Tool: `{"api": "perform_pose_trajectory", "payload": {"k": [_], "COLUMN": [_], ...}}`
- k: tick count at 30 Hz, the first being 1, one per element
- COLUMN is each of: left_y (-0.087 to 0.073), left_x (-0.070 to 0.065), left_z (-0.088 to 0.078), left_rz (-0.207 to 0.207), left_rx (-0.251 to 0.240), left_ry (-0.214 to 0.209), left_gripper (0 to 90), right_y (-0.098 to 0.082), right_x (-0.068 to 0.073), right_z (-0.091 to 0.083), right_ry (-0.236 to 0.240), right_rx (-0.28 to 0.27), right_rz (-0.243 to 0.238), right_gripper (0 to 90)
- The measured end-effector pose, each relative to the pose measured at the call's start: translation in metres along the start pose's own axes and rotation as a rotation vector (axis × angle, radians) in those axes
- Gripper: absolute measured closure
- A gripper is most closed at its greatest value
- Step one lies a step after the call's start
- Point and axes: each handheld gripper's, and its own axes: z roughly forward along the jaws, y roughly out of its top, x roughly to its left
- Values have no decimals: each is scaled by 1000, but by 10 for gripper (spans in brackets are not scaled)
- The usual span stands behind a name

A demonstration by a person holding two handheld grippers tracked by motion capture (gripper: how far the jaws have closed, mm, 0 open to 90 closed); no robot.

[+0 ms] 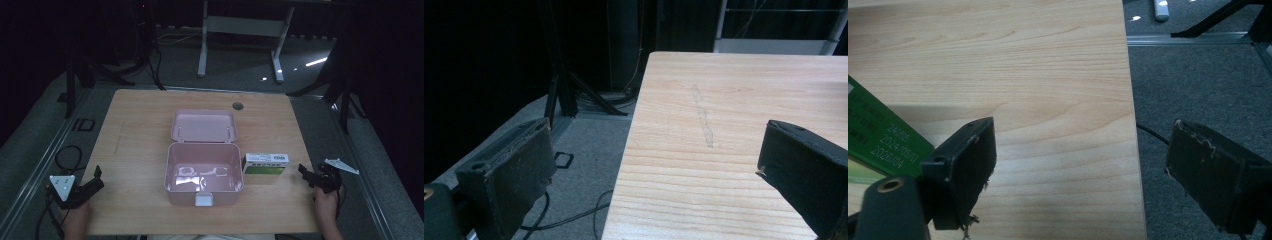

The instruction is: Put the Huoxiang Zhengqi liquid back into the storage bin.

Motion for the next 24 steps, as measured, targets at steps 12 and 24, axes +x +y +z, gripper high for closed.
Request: {"api": "perform_pose_trajectory", "payload": {"k": [12,24], "left_y": [0,0], "left_x": [0,0], "left_z": [0,0], "left_rz": [-1,3], "left_rx": [1,5], "left_ry": [-13,-16], "left_gripper": [21,21], "right_y": [-1,7], "right_x": [2,10], "right_z": [1,5], "right_ry": [-15,384], "right_rx": [28,222], "right_rz": [-9,-329], "right_gripper": [122,126]}}
